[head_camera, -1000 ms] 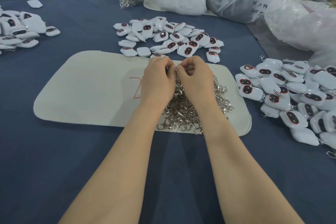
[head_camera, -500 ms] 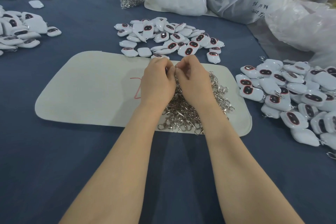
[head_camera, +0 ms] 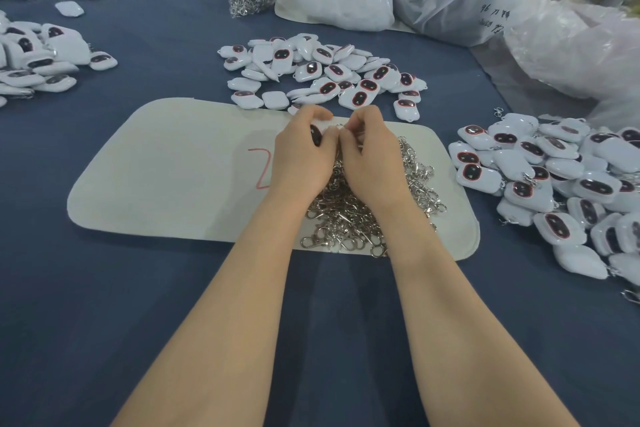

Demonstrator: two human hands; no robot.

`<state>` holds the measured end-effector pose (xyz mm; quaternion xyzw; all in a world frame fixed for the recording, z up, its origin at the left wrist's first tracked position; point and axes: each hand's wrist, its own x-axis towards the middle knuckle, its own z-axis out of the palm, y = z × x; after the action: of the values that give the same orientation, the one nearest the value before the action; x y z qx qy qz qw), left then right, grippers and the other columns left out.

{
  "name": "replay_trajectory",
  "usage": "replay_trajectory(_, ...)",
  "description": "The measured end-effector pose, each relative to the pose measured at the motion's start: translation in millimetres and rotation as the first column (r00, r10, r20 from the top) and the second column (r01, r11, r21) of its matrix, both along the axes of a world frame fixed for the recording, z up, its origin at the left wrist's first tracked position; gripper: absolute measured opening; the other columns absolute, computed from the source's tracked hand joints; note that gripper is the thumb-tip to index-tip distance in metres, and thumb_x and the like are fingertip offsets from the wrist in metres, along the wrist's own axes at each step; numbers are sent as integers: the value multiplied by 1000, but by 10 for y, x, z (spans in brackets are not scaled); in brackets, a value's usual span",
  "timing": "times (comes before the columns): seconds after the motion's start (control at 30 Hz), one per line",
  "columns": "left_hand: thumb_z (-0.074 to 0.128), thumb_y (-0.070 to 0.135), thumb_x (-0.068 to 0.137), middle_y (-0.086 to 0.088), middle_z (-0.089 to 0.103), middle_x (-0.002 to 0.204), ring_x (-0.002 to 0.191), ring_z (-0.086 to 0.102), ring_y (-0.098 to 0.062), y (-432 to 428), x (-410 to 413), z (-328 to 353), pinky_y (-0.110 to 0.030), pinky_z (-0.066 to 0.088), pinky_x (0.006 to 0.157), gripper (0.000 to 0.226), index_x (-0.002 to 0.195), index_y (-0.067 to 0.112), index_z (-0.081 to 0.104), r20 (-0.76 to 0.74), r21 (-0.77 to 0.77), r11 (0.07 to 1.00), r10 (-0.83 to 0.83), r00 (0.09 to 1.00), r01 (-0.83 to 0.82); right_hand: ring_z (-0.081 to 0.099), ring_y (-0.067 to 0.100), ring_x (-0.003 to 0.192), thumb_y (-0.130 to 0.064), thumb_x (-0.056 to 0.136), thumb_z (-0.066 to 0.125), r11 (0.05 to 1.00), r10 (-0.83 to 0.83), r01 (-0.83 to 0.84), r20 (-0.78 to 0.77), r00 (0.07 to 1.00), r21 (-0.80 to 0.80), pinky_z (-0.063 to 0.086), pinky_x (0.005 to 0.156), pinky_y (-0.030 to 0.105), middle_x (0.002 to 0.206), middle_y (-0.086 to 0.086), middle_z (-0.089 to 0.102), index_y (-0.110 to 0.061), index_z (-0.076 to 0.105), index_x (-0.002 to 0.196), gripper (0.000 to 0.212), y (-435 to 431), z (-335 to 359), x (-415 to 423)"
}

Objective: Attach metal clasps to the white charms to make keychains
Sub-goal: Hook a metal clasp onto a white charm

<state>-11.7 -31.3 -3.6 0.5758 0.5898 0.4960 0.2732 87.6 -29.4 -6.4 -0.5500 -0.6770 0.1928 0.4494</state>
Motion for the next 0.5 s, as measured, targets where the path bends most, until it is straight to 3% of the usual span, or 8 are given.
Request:
replay_trajectory(0.07, 57, 21, 92, 14, 53, 87, 70, 50, 1, -3, -2, 11, -9, 37, 59, 24, 115, 23, 48, 82, -29, 1000, 5, 997, -2, 52, 17, 70, -6, 95, 47, 999, -34, 34, -2, 999, -4, 39, 63, 24, 79, 3, 56, -11, 44, 91, 7, 15, -8, 19)
replay_trajectory(0.17, 59, 23, 89, 5, 57, 88, 68, 56, -9, 3, 0, 31, -15, 44, 63, 24, 107, 24, 43, 207, -85, 996, 16, 978, 2, 46, 6, 62, -7, 95, 47, 998, -64, 64, 14, 998, -17, 34, 55, 17, 71, -3, 50, -11, 43, 91, 7, 25, -18, 44)
replay_trajectory(0.23, 60, 22, 88, 1, 59, 92, 68, 58, -11, 6, 4, 42, -24, 47, 66, 20, 101, 26, 44, 241, -103, 994, -13, 970, 39, 45, 5, 61, -7, 96, 47, 998, -62, 63, 28, 998, -24, 31, 53, 21, 71, -2, 50, -11, 43, 91, 7, 23, -20, 41)
replay_trajectory(0.37, 58, 19, 90, 0, 60, 91, 46, 55, 0, -2, 4, 38, -22, 47, 58, 17, 96, 27, 44, 243, -92, 992, -65, 968, 90, 46, 13, 64, -6, 95, 47, 998, -59, 60, 34, 998, -30, 30, 56, 27, 74, 2, 53, -11, 43, 90, 8, 21, -10, 32)
replay_trajectory(0.5, 57, 18, 90, 0, 58, 93, 76, 59, -17, -5, 2, 30, -39, 52, 79, 17, 94, 28, 45, 206, -72, 995, -60, 977, 76, 47, 9, 63, -6, 95, 47, 998, -56, 57, 28, 998, -38, 30, 57, 26, 72, -1, 51, -11, 43, 90, 8, 19, -10, 28)
